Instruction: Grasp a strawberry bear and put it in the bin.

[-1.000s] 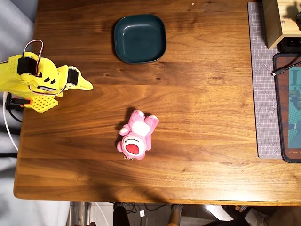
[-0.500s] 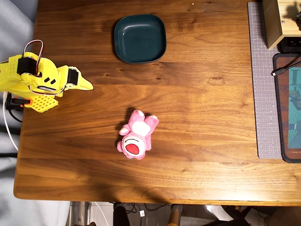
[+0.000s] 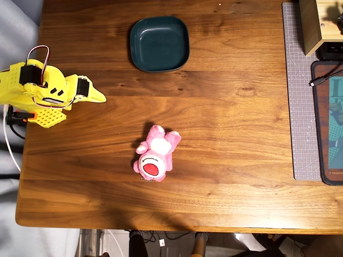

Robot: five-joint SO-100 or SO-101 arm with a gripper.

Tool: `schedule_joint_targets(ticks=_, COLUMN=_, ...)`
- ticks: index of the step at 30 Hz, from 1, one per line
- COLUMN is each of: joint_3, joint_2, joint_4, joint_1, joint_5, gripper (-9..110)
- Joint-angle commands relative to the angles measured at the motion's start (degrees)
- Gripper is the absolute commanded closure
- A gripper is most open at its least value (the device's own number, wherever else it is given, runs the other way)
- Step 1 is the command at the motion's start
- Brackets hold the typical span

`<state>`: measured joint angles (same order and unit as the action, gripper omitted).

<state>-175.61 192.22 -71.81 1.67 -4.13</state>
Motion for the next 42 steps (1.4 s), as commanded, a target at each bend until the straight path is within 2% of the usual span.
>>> schedule_joint_targets(ticks=1, joint_3=0.35, joint_2=1.58, joint_4=0.00, joint_1=0.62, joint_5=0.44, gripper=102)
schedule_joint_targets(ticks=19, joint_3=0.35, joint_2=1.58, joint_4=-0.09, joint_1=0.26, joint_5=0.00, gripper=101)
schedule_joint_targets(ticks=24, joint_3=0.35, joint_2=1.58, joint_4=-0.09, joint_1=-3.08, joint_5=-1.05, gripper=102)
schedule_joint_targets(ticks=35, joint_3=4.83, joint_2=0.35, joint_4=2.46, joint_1=1.93, joint_5=-0.35, gripper=98)
schedule_joint_targets(ticks=38, joint_3=12.83, joint_2=-8.88, joint_4=3.78, joint_1=1.85, joint_5=-0.26, gripper=98)
schedule_joint_targets(ticks=42, joint_3=30.41, joint_2=-32.08, joint_4=4.39, joint_1=3.78, joint_5=-0.26, gripper=98)
